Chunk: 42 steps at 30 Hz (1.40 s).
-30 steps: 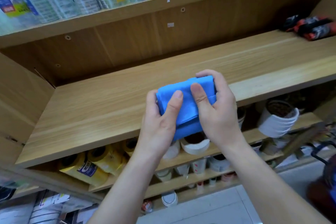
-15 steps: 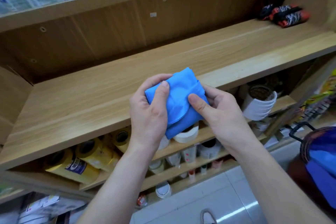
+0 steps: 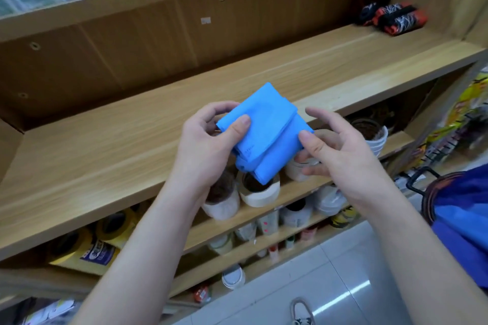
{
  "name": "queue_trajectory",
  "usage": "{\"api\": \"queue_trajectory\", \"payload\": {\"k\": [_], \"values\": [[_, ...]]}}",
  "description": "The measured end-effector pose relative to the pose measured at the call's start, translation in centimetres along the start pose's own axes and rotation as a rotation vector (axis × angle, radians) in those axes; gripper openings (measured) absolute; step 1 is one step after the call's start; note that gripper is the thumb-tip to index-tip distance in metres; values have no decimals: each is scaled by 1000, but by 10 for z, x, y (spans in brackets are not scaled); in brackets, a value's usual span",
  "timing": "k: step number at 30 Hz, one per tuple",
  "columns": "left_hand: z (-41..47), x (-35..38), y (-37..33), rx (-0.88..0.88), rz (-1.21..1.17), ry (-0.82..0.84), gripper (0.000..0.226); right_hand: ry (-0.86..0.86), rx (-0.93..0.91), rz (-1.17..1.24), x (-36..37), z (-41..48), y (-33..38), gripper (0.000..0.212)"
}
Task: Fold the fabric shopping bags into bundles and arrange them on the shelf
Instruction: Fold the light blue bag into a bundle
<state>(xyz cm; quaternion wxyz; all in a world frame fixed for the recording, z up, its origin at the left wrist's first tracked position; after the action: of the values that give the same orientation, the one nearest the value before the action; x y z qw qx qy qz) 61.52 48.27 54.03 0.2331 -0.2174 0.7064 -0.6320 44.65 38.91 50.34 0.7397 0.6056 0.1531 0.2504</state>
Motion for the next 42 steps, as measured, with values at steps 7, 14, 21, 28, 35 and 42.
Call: {"api": "queue_trajectory", "payload": {"k": [7, 14, 21, 28, 35, 42], "values": [[48, 34, -6, -120, 45, 184, 26, -73, -11, -28, -31, 43, 10, 37], [111, 56, -14, -105, 341, 95, 38, -240, 7, -93, -66, 128, 8, 27], [170, 85, -22, 34, 671, 1, 57, -26, 33, -437, -79, 213, 0, 33], [216, 94, -26, 15, 551, -187, 31, 196, -51, -641, -98, 263, -1, 30], [241, 97, -28, 1, 477, -285, 31, 238, -1, -478, -111, 301, -20, 28], [254, 102, -22, -24, 433, -295, 26, 430, -51, -625, -119, 303, -26, 45]]}}
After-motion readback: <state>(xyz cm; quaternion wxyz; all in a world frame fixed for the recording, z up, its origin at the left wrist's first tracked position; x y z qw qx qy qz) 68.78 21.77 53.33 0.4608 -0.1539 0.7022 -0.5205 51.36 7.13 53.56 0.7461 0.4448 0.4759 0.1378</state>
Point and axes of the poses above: each hand's wrist, its own z-axis towards the middle knuckle, its own x-axis out of the palm, y = z × x, the point moved 2 cm from there along z, towards the middle knuckle, and after that the axes turned 11 degrees about -x, right-handed, at the moved point
